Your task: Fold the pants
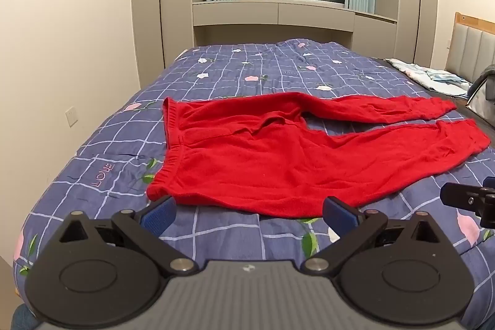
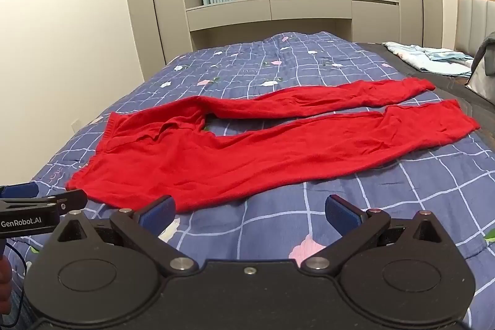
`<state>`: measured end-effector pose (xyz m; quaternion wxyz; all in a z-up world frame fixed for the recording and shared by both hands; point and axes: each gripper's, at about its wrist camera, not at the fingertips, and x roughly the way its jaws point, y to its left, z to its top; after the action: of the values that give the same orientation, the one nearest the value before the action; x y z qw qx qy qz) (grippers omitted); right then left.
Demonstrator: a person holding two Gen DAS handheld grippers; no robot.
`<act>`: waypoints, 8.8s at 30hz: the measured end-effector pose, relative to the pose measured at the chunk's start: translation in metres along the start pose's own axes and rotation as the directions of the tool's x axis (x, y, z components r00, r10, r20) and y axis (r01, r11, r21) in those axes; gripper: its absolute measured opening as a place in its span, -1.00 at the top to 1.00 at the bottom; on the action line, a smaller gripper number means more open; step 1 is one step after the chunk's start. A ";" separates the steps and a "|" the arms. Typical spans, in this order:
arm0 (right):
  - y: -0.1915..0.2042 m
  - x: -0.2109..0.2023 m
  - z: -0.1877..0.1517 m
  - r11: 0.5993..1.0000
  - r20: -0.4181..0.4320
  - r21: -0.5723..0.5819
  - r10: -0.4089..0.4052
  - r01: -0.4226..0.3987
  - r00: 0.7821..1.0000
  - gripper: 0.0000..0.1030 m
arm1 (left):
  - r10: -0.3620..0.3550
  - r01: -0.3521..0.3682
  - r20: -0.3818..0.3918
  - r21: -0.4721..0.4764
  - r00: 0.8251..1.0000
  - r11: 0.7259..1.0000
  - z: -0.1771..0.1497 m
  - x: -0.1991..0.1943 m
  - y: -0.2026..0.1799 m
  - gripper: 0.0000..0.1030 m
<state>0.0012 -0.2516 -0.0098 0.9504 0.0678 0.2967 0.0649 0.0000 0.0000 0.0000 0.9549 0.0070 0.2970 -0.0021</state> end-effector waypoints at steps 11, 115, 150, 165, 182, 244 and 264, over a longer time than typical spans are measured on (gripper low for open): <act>0.002 0.003 -0.003 1.000 -0.005 0.000 -0.001 0.001 1.000 -0.99 | -0.001 0.001 -0.008 0.002 1.000 1.000 0.000 0.000 -0.002 -0.99; 0.016 0.090 0.095 0.976 -0.020 -0.198 0.088 -0.090 0.996 -0.99 | 0.143 -0.145 -0.092 -0.023 0.985 0.989 0.105 0.095 0.029 -0.99; -0.095 0.379 0.230 0.816 -0.428 -0.421 0.206 -0.396 0.880 -0.81 | -0.176 0.261 -0.316 0.251 0.932 0.932 0.216 0.357 0.077 -0.99; -0.096 0.400 0.231 0.818 -0.452 -0.447 0.141 -0.361 0.881 0.29 | -0.176 0.361 -0.520 0.279 0.836 0.890 0.202 0.381 0.061 0.57; -0.083 0.402 0.228 0.796 -0.423 -0.503 0.113 -0.337 0.899 0.14 | -0.095 0.284 -0.496 0.321 0.863 0.903 0.201 0.384 0.062 0.18; -0.067 0.158 0.155 0.845 -0.045 -0.528 0.078 -0.090 0.996 1.00 | -0.067 0.094 -0.085 0.360 0.994 0.928 0.146 0.131 0.017 1.00; -0.067 0.095 0.088 0.877 -0.015 -0.480 0.036 -0.039 0.999 1.00 | -0.055 0.074 -0.061 0.368 0.997 0.927 0.072 0.087 0.008 1.00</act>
<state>0.1345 -0.3094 -0.0017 0.9352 -0.1641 0.2728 0.1550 0.1128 0.0070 0.0098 0.9282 0.1771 0.3149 -0.0891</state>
